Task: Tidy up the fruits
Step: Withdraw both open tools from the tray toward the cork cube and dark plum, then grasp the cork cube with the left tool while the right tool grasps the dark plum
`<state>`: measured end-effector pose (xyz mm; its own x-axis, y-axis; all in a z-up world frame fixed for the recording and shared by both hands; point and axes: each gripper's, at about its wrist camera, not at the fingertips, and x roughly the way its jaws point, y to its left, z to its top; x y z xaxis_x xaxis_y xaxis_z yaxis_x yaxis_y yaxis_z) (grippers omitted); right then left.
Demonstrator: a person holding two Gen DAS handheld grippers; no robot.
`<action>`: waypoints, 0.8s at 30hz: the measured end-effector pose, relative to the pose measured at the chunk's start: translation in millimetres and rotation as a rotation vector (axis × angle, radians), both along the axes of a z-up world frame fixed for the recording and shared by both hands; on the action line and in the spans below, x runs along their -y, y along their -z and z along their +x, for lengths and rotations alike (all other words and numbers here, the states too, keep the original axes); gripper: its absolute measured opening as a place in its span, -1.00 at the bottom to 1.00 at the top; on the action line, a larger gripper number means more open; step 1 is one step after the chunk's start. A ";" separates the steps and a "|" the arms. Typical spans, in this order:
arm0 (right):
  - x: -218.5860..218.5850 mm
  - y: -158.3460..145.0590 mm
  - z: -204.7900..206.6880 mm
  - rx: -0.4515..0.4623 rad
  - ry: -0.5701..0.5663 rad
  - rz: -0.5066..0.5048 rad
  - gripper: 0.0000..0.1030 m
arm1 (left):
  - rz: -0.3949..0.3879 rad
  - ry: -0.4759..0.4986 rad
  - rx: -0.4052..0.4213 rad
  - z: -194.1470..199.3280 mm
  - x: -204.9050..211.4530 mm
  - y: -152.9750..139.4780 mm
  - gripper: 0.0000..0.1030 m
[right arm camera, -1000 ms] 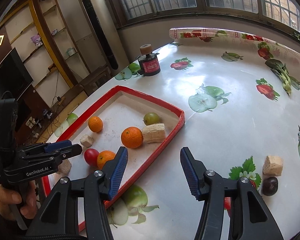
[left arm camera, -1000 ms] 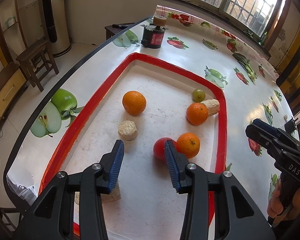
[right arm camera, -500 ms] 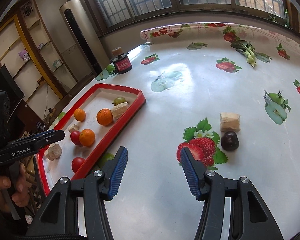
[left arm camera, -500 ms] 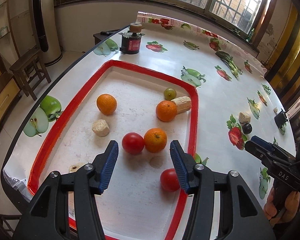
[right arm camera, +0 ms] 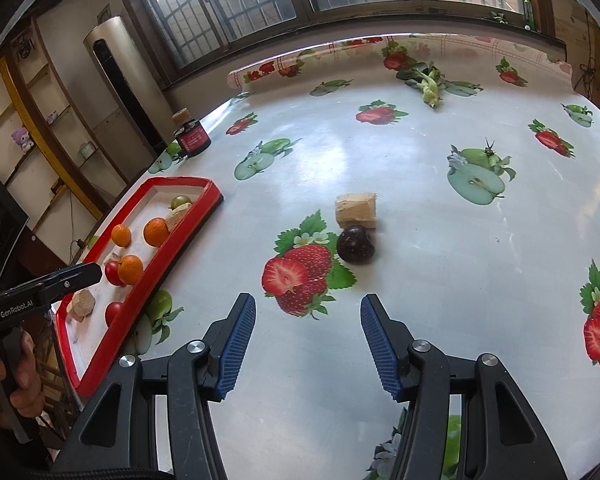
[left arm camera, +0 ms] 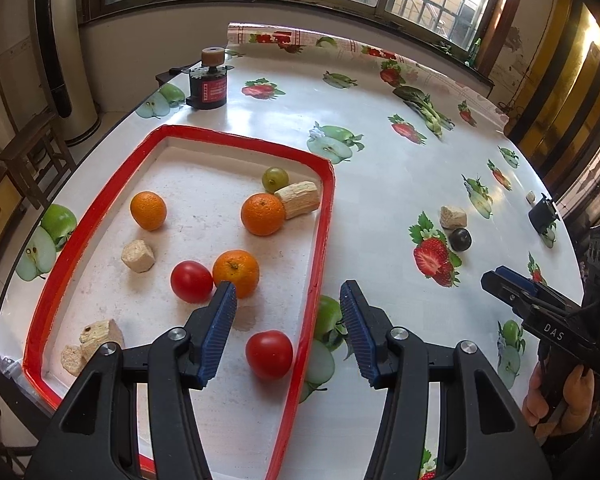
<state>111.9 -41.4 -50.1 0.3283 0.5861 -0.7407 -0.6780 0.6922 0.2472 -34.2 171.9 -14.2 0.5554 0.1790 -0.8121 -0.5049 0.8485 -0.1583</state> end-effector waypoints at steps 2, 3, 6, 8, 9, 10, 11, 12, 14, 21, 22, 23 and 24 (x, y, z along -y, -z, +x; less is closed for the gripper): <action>2.6 2.0 3.8 -0.001 0.010 -0.002 0.11 | -0.001 0.007 -0.001 2.8 3.4 0.0 0.02; 2.7 3.1 5.5 0.001 0.014 -0.004 0.11 | -0.001 0.011 0.000 3.9 4.8 -0.4 0.02; -2.7 6.1 12.4 0.011 0.019 -0.017 0.09 | -0.004 0.018 0.000 9.2 8.3 -0.5 0.02; -9.2 7.6 18.4 0.019 0.014 -0.021 0.09 | -0.009 0.027 0.000 14.5 11.2 -0.3 0.02; -13.7 8.4 22.0 0.026 0.014 -0.027 0.07 | -0.012 0.032 0.000 17.7 12.9 0.0 0.02; -18.4 9.5 25.9 0.030 0.014 -0.036 0.04 | -0.013 0.039 -0.002 21.9 15.2 0.2 0.02; -23.5 11.4 30.4 0.030 0.008 -0.044 -0.04 | -0.013 0.048 -0.003 26.9 17.7 0.4 0.02; -28.5 13.5 34.5 0.028 0.003 -0.053 -0.09 | -0.014 0.055 -0.006 32.9 19.9 0.6 0.01; -38.1 19.5 41.6 0.034 -0.003 -0.080 -0.17 | -0.022 0.075 -0.003 45.8 25.8 0.7 0.01; -2.4 11.0 50.2 0.038 0.041 -0.043 -0.47 | -0.050 0.192 -0.022 112.3 63.2 10.4 0.01; 8.4 8.7 50.7 0.033 0.056 -0.027 -0.47 | -0.051 0.211 -0.029 124.0 70.9 13.3 0.01; 19.0 5.9 51.7 0.029 0.071 -0.014 -0.47 | -0.051 0.229 -0.033 135.0 78.4 16.2 0.01; 29.4 3.6 52.3 0.029 0.088 -0.004 -0.47 | -0.053 0.244 -0.036 144.8 85.6 19.4 0.01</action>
